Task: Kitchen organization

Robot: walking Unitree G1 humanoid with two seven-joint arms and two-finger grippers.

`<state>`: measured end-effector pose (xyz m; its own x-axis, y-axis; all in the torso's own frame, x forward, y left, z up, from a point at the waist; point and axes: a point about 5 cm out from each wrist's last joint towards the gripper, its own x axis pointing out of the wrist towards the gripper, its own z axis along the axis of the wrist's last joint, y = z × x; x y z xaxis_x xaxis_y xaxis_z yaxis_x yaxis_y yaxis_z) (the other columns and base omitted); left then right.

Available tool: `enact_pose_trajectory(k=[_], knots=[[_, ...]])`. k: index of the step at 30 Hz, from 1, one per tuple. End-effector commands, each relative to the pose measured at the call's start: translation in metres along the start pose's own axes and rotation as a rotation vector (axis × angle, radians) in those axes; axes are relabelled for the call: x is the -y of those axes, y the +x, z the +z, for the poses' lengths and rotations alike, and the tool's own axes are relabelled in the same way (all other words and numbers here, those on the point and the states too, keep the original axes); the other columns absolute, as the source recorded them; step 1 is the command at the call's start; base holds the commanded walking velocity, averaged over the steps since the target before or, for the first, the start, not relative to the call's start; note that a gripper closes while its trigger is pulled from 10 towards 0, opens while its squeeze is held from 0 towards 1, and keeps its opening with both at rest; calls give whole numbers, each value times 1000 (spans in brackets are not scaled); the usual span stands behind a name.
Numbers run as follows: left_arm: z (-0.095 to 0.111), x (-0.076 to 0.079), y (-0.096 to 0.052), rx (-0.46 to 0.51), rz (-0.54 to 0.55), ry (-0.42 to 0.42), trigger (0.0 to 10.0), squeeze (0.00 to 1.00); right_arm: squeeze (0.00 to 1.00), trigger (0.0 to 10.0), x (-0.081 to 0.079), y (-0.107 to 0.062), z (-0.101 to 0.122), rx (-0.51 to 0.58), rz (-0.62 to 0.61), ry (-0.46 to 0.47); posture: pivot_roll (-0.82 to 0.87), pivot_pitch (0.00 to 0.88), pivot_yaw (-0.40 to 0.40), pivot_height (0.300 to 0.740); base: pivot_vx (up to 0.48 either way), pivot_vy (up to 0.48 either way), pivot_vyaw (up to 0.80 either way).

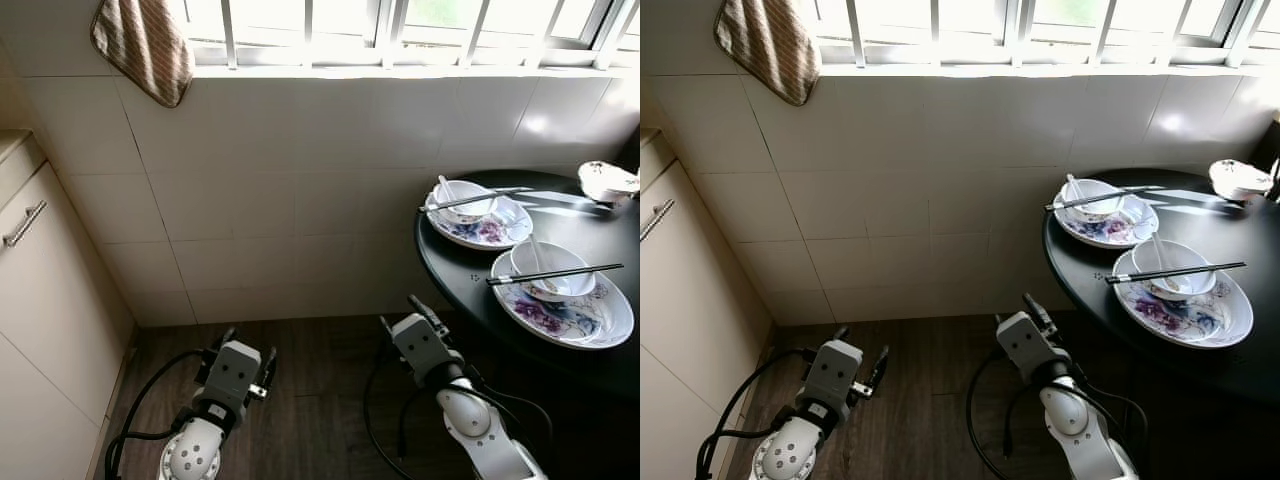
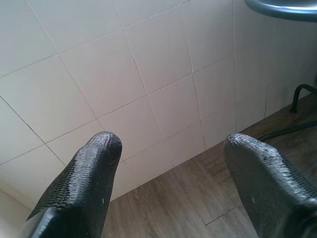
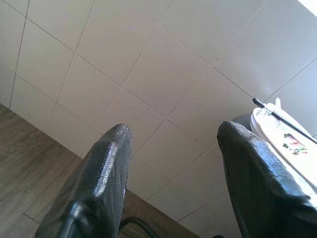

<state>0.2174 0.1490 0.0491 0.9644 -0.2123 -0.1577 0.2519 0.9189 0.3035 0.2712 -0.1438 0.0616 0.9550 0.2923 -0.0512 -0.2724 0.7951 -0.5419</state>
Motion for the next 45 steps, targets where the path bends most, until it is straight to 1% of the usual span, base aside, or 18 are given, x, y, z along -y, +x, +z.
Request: enact_pose_trajectory(k=[1, 4, 7, 16, 39, 41, 45], knots=[[-1, 1, 1, -11, 1, 4, 10000, 0, 0, 10000, 2, 1, 2, 10, -3, -15, 32, 0, -34, 740, 0, 0, 0], [0, 1, 1, 3, 8, -11, 10000, 0, 0, 10000, 2, 1, 1, 8, -1, -9, 31, 0, -33, 740, 0, 0, 0], [-1, 1, 1, -10, 5, 1, 10000, 0, 0, 10000, 2, 1, 1, 8, -1, -9, 30, 0, -35, 740, 0, 0, 0], [1, 0, 2, 7, 15, -18, 10000, 0, 0, 10000, 1, 2, 1, 7, -1, -15, 30, 0, -38, 740, 0, 0, 0], [3, 0, 3, 18, 10, -20, 10000, 0, 0, 10000, 0, 3, 1, 4, 11, -7, 33, 0, -44, 740, 314, 0, 0], [5, 2, 3, 34, -3, -24, 10000, 0, 0, 10000, 1, 3, 1, 4, 12, -7, 33, 0, -45, 740, 0, 0, 0], [5, 2, 3, 33, -2, -26, 10000, 0, 0, 10000, 0, 3, 1, 4, 14, -9, 34, 0, -45, 740, 0, 0, 0]])
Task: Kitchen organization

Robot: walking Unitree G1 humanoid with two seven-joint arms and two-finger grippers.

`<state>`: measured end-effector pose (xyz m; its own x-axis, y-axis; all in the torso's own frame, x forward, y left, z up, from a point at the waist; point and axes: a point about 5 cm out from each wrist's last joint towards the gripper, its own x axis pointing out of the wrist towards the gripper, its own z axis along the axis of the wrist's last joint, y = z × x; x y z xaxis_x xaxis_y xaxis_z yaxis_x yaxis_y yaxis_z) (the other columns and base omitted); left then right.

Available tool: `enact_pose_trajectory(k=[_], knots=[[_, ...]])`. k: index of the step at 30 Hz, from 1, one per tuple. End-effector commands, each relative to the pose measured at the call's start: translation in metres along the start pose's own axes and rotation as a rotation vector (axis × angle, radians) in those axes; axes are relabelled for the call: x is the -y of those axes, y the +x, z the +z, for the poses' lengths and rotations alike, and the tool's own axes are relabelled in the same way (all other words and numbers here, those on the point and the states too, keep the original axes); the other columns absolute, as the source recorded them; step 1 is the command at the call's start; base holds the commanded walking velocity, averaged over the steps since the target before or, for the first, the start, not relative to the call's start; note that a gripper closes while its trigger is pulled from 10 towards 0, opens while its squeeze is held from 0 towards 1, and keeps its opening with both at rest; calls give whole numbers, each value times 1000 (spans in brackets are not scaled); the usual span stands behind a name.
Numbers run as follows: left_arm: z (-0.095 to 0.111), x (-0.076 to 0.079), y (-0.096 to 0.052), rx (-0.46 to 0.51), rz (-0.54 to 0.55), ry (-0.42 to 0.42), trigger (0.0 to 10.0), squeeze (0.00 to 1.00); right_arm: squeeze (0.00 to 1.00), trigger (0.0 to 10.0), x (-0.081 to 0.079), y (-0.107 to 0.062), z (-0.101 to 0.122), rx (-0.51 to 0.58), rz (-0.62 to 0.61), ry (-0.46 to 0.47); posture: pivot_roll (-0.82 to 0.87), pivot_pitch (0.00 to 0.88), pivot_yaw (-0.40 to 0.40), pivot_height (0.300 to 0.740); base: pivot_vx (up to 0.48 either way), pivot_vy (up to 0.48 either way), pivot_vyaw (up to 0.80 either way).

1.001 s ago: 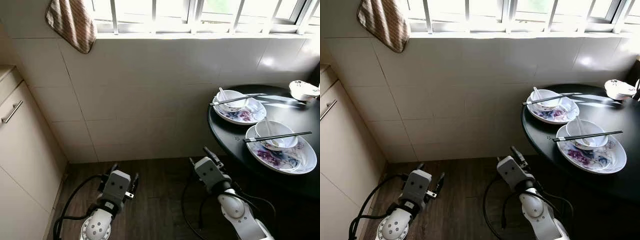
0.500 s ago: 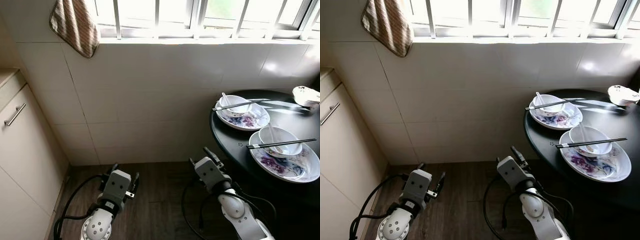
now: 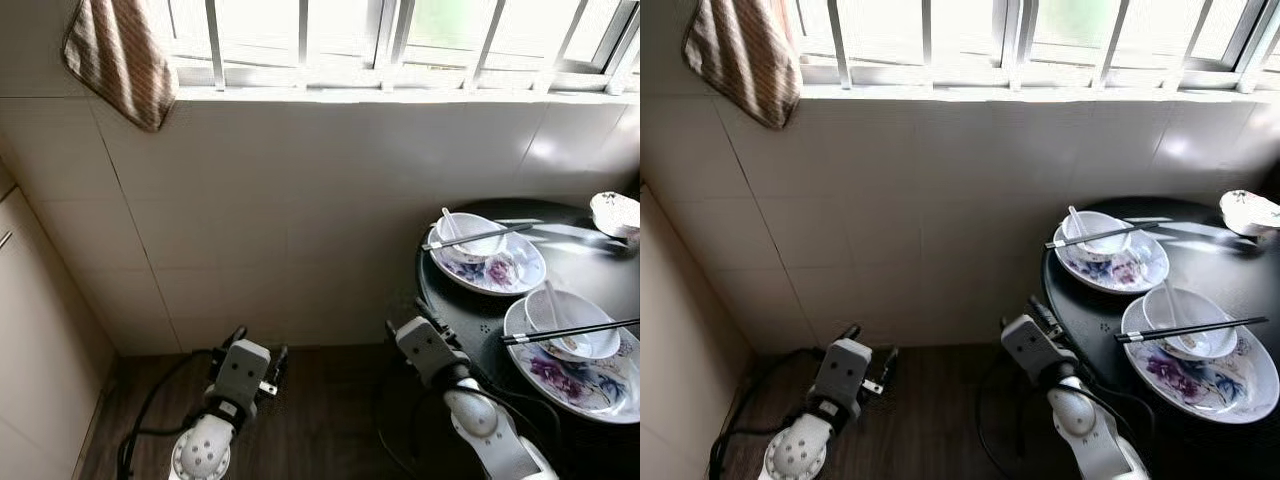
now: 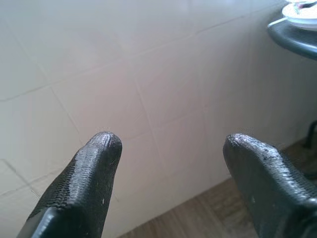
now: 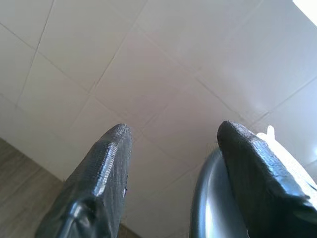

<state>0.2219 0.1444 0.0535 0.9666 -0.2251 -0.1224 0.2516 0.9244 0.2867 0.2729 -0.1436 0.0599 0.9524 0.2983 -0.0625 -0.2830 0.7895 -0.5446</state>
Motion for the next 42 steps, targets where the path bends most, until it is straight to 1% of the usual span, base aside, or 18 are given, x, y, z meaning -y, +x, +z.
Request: enact_pose_trajectory(k=[1, 6, 10, 12, 13, 14, 15, 16, 19, 21, 23, 25, 27, 32, 38, 40, 42], knots=[[-1, 0, -1, -3, -1, -10, 10000, 0, 0, 10000, 1, 2, 3, 10, 2, -5, 33, 0, -44, 740, 0, 0, 0], [-2, 1, 0, -4, -12, -1, 10000, 0, 0, 10000, 2, 2, 2, 11, 0, -9, 31, 0, -43, 740, 0, 0, 0], [-2, 2, 0, -5, -16, 1, 10000, 0, 0, 10000, 4, 2, 2, 2, -15, -30, 30, 0, -44, 740, 0, 0, 0], [-2, 2, 0, -6, -19, 4, 10000, 0, 0, 10000, 9, 3, -3, -40, -58, -67, 32, 0, -46, 740, 0, 0, 0], [-2, 2, 0, -7, -19, 5, 10000, 0, 0, 10000, 14, 3, -6, -69, -99, -88, 33, 0, -46, 740, 0, 0, 0], [-2, 2, 0, -7, -20, 5, 10000, 0, 0, 10000, 25, 4, -12, -113, -170, -138, 34, 0, -48, 740, 0, 0, 0], [-2, 2, 0, -7, -19, 4, 10000, 0, 0, 10000, 30, 4, -14, -129, -195, -157, 34, 0, -48, 740, 0, 0, 0], [-3, 3, 0, -8, -18, 3, 10000, 0, 0, 10000, 36, 4, -17, -144, -217, -178, 34, 0, -48, 740, 0, 0, 0], [-3, 3, 0, -9, -17, 2, 10000, 0, 0, 10000, 40, 3, -18, -150, -222, -192, 32, 0, -48, 740, 0, 0, 0], [-3, 3, 0, -10, -19, 2, 10000, 0, 0, 10000, 36, 3, -17, -133, -207, -176, 31, 0, -47, 740, 0, 0, 0], [-4, 3, 1, -11, -23, 3, 10000, 0, 0, 10000, 27, 4, -12, -100, -172, -160, 28, 0, -45, 740, 0, 0, 0], [-4, 3, 1, -13, -26, 4, 10000, 0, 0, 10000, 20, 5, -8, -75, -148, -157, 28, 0, -45, 740, 0, 0, 0], [-4, 3, 1, -13, -27, 5, 10000, 0, 0, 10000, 17, 5, -6, -61, -137, -160, 29, 0, -44, 740, 0, 0, 0], [-5, 4, 1, -14, -30, 6, 10000, 0, 0, 10000, 15, 5, -4, -39, -115, -145, 27, 0, -45, 740, 0, -243, 0], [-5, 5, 1, -11, -30, 2, 10000, 0, 0, 10000, 10, 5, 2, 15, -65, -133, 25, 0, -44, 740, 0, -318, 0], [-4, 3, 0, 0, -16, -18, 10000, 0, 0, 10000, 7, 4, 4, 34, -47, -130, 24, 0, -44, 740, 0, 0, 0], [-3, 3, 0, 2, -16, -21, 10000, 0, 0, 10000, 6, 4, 5, 46, -35, -125, 24, 0, -42, 740, 0, 0, 0]])
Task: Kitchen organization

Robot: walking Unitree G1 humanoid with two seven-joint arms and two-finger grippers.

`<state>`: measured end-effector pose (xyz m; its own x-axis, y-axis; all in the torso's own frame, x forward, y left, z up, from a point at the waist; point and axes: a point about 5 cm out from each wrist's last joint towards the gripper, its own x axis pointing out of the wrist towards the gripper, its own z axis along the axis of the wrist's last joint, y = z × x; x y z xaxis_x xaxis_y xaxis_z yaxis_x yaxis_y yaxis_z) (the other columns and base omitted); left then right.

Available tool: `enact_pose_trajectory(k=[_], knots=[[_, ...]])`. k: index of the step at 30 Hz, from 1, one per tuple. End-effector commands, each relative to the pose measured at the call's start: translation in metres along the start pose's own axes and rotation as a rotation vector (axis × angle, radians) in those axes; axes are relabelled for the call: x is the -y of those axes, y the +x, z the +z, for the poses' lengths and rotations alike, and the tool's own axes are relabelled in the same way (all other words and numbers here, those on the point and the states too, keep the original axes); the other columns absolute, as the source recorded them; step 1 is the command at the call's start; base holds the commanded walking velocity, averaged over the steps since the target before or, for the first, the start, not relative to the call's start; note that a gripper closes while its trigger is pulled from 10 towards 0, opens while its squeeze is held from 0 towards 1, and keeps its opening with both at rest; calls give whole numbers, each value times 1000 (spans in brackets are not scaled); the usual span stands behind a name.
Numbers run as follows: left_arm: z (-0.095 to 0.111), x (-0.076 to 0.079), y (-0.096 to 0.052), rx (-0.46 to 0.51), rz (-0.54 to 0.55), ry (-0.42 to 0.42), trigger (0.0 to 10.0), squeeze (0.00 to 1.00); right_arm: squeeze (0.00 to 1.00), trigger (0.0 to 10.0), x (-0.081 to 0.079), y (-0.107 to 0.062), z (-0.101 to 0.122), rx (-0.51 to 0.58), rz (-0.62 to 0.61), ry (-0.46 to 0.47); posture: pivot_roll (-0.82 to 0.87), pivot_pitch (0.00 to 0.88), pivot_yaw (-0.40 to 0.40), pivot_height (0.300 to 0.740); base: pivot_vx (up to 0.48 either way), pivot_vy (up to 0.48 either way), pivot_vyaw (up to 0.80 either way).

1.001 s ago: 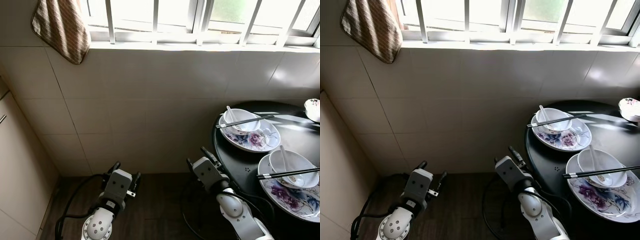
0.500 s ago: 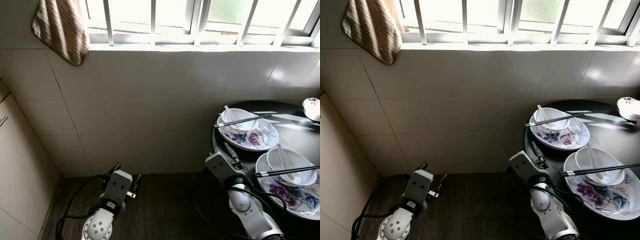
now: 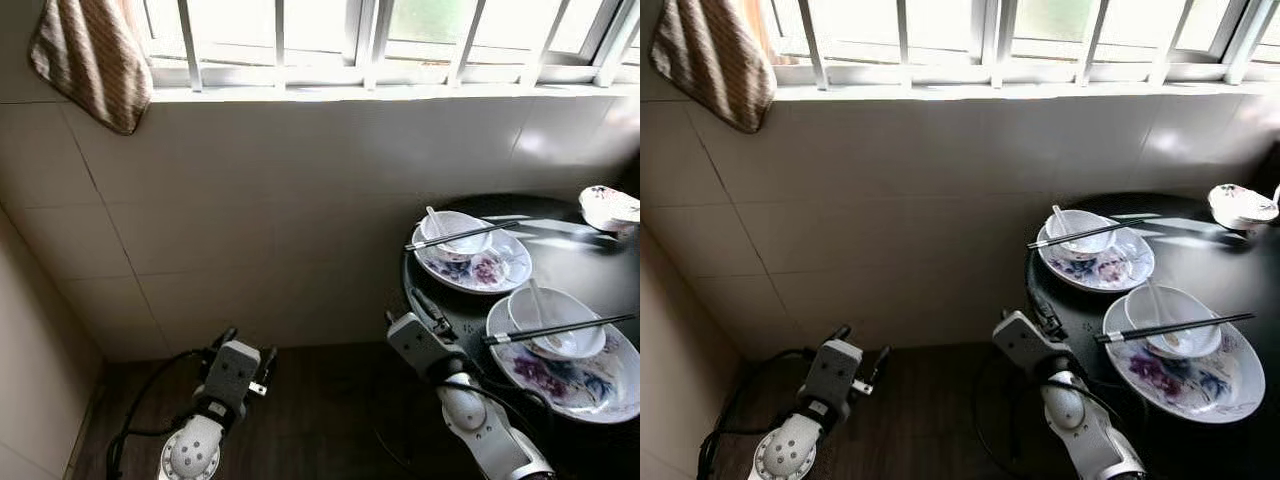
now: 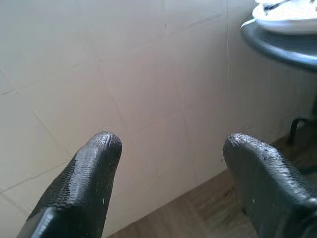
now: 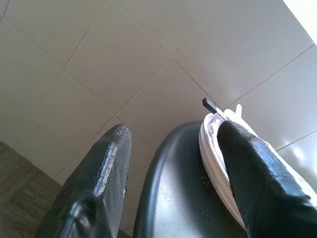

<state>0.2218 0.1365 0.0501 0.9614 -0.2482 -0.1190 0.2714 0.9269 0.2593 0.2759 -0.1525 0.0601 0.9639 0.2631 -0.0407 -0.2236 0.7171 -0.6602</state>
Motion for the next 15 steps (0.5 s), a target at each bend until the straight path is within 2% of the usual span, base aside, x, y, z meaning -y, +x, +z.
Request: enact_pose_trajectory(k=[1, 15], knots=[[-2, -5, -2, -8, 4, 7, 10000, 0, 0, 10000, -1, 4, 10, 52, 4, 20, 23, 0, -42, 740, 0, 0, 0], [-2, -6, -1, 1, 11, -16, 10000, 0, 0, 10000, 4, 3, 12, 76, -6, 22, 21, 0, -47, 740, 0, 0, 0]])
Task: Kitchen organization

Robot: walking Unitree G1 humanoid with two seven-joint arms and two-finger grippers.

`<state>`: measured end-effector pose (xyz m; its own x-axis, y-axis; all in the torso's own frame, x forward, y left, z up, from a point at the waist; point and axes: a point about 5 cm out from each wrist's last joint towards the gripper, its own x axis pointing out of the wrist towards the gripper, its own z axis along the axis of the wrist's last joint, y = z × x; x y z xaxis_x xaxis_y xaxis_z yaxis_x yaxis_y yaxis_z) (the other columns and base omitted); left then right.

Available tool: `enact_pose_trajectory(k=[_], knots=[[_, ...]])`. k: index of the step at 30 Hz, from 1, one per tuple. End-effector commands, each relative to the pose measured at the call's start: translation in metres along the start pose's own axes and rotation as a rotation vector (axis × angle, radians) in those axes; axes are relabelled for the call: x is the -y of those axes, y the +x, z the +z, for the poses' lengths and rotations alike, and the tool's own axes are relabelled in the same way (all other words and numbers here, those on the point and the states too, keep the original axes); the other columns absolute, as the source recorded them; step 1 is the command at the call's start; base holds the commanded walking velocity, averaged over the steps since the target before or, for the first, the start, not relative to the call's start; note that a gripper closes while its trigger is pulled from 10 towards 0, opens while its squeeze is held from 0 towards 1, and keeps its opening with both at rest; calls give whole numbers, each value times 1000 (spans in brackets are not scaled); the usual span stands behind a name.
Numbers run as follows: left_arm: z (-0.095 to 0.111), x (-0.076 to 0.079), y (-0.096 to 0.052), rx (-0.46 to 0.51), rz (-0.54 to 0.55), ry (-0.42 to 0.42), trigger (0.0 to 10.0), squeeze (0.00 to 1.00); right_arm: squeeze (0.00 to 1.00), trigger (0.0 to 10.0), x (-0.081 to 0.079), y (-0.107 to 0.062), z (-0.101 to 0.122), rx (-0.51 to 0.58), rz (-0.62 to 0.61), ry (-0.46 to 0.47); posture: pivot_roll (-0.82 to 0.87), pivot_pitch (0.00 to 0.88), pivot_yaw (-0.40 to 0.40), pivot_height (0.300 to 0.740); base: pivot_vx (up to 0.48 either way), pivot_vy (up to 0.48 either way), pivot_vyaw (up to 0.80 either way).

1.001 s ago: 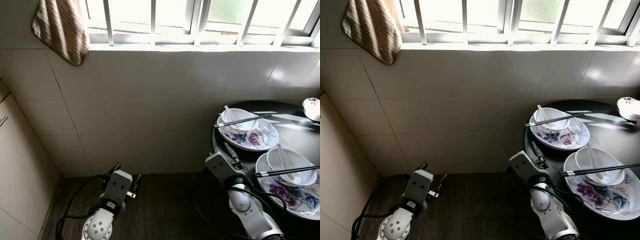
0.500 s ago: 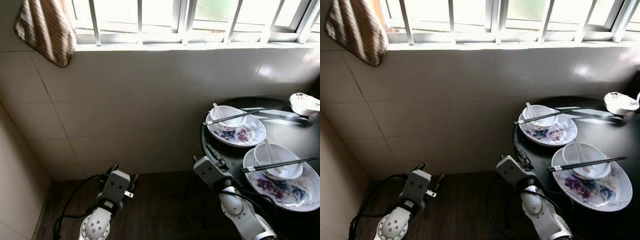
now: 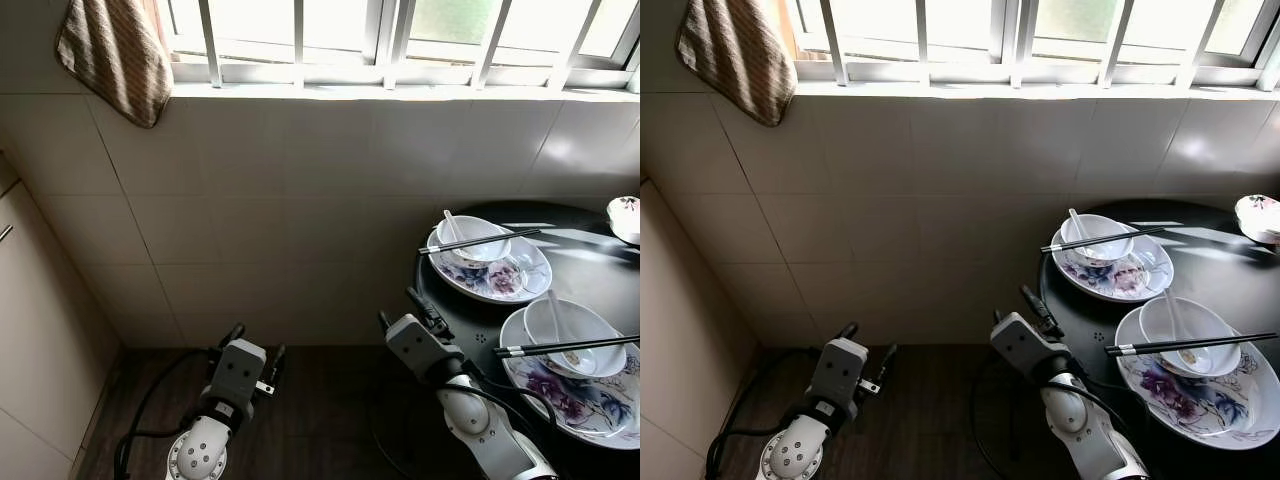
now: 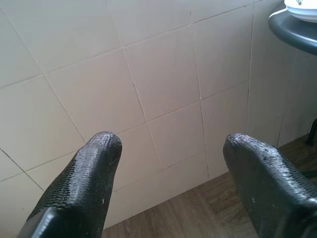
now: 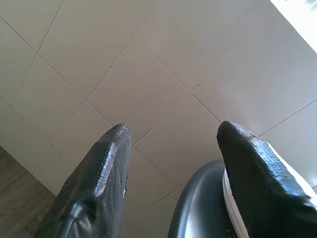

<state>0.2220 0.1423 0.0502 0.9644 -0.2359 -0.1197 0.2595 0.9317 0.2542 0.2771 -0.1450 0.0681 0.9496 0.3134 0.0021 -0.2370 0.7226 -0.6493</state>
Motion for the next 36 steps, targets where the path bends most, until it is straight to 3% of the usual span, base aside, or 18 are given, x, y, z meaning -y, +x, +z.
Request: enact_pose_trajectory(k=[1, 7, 16, 23, 31, 36], knots=[[0, 0, 0, 7, -1, -10, 10000, 0, 0, 10000, 4, 1, 1, 3, -19, 18, 22, 0, -47, 740, 0, 0, 0], [-1, 0, 0, -6, -5, -20, 10000, 0, 0, 10000, 4, 2, -1, -13, -15, 46, 24, 0, -49, 740, 0, 0, -163], [0, -1, 0, 7, -7, -13, 10000, 0, 0, 10000, 0, 2, 4, 12, 23, 60, 20, 0, -45, 740, 0, 292, -800], [1, -2, 0, 8, -8, -13, 10000, 0, 0, 10000, -1, 1, 8, 43, 37, 12, 18, 0, -42, 740, 0, 0, -457], [0, -2, 0, 3, -12, -6, 10000, 0, 0, 10000, 0, 2, 2, -9, 19, 7, 21, 0, -42, 740, 0, 0, 0], [0, -2, 0, -3, -15, -2, 10000, 0, 0, 10000, -2, 3, 2, -12, 40, -7, 19, 0, -41, 740, 0, 0, -761]])
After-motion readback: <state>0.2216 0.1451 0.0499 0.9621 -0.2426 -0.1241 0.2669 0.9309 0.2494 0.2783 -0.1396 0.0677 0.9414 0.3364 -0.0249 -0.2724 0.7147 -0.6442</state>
